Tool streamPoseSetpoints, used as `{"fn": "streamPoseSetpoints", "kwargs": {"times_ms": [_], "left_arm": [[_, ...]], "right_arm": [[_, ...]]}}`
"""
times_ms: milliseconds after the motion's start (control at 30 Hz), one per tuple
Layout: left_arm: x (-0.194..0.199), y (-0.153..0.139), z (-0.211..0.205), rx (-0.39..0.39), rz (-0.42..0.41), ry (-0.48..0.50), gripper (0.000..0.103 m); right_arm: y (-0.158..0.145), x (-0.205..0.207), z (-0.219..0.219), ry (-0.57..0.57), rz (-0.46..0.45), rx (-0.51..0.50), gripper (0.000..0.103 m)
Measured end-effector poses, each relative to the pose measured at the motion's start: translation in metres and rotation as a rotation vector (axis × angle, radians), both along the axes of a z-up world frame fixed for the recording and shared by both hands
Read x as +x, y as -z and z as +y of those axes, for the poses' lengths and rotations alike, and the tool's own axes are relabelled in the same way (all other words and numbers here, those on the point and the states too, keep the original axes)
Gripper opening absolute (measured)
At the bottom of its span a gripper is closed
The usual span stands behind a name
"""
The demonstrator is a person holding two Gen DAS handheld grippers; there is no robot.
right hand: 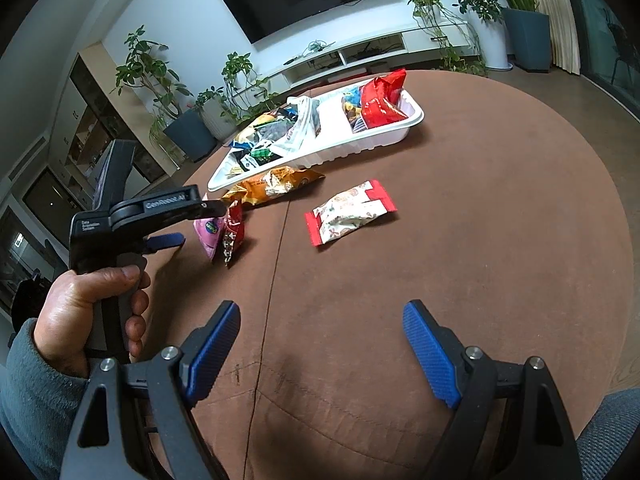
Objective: Organize snacks
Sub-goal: 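Grasp the pink long bar with the left tool while the right tool grasps the brown patterned packet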
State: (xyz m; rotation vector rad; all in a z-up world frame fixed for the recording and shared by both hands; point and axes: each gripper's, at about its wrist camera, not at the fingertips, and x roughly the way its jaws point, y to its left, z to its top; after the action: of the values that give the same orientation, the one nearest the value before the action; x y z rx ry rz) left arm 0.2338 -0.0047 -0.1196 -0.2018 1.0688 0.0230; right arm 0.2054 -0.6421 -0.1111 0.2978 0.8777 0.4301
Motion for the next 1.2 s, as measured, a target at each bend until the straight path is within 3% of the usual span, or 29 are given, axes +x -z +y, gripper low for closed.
{"fn": "streamPoseSetpoints", "kwargs": {"times_ms": [167, 200, 333, 467, 667, 833, 1067, 1200], "left_arm": [[0.003, -0.001, 0.002, 0.063, -0.006, 0.053, 0.049], [0.001, -0.001, 0.002, 0.082, -0.005, 0.065, 0.046], [-0.009, 0.0, -0.014, 0.194, -0.002, 0.15, 0.045], [-0.024, 0.0, -0.025, 0.244, -0.027, 0.199, 0.045], [-0.044, 0.001, -0.023, 0.201, -0.046, 0.243, 0.029], [-0.067, 0.001, -0.016, 0.145, -0.065, 0.252, 0.028], [-0.082, -0.002, 0.001, 0.11, -0.078, 0.232, 0.026], [-0.084, -0.002, 0.01, 0.1, -0.087, 0.215, 0.026]], "right_arm": [[0.0, -0.001, 0.0, 0.003, -0.005, -0.016, 0.086], [0.001, -0.001, 0.001, 0.001, -0.004, -0.019, 0.086], [0.0, -0.002, 0.003, 0.0, -0.01, -0.032, 0.086], [-0.006, 0.001, 0.003, 0.001, -0.021, -0.048, 0.085], [-0.018, 0.024, 0.004, 0.02, -0.005, -0.102, 0.085], [-0.021, 0.052, 0.013, 0.03, 0.024, -0.093, 0.086], [-0.036, 0.068, 0.082, -0.171, -0.042, -0.115, 0.081], [-0.027, 0.082, 0.118, -0.231, -0.007, -0.163, 0.071]]}}
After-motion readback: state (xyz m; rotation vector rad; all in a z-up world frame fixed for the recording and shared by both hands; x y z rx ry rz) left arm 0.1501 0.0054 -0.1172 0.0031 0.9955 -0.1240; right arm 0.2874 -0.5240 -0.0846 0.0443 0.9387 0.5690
